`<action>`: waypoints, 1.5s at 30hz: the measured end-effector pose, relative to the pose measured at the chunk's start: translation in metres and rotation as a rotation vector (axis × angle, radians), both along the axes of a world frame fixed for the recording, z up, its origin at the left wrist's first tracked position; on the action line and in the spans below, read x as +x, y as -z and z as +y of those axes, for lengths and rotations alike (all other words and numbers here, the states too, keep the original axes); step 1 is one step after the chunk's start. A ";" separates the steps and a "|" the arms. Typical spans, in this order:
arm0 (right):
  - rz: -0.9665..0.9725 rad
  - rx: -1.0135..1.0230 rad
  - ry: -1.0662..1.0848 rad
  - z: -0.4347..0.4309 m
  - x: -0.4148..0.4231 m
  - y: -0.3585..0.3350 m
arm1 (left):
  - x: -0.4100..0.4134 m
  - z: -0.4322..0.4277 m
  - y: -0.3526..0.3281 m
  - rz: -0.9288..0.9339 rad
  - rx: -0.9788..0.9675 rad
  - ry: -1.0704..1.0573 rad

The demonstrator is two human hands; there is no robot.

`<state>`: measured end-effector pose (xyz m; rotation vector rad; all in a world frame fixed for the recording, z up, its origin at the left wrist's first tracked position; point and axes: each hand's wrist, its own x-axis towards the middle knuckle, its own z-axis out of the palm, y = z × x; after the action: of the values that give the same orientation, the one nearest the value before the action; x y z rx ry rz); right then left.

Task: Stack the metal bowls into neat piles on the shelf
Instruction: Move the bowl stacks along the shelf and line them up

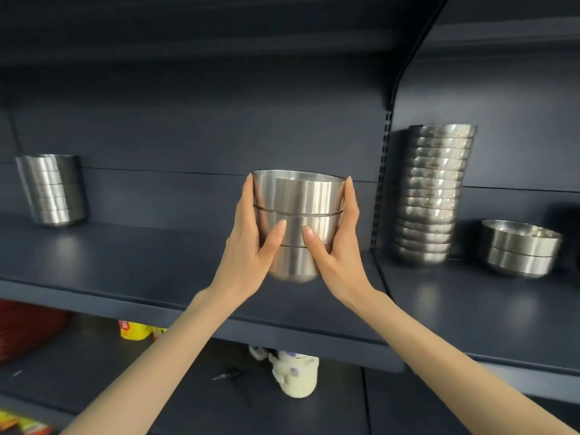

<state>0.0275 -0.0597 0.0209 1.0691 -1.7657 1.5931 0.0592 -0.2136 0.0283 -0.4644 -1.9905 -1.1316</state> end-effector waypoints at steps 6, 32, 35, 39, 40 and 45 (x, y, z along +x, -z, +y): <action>-0.020 0.024 -0.038 -0.069 -0.005 0.007 | 0.001 -0.069 0.009 -0.012 0.014 -0.034; -0.026 0.053 -0.121 -0.343 -0.139 0.015 | -0.109 -0.337 0.012 -0.103 -0.043 -0.137; -0.036 0.078 -0.100 -0.372 -0.147 0.023 | -0.115 -0.367 0.021 -0.119 -0.041 -0.112; -0.065 0.096 -0.096 -0.416 -0.154 0.034 | -0.126 -0.415 0.032 -0.149 -0.053 -0.083; -0.076 0.100 -0.096 -0.428 -0.154 0.036 | -0.129 -0.429 0.034 -0.158 -0.058 -0.075; -0.104 0.106 -0.041 -0.496 -0.154 0.045 | -0.135 -0.501 0.041 -0.178 -0.087 -0.016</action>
<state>-0.1266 -0.5556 -0.0237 1.0947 -1.9271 1.6217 -0.0753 -0.7146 -0.0127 -0.4033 -2.2007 -1.1119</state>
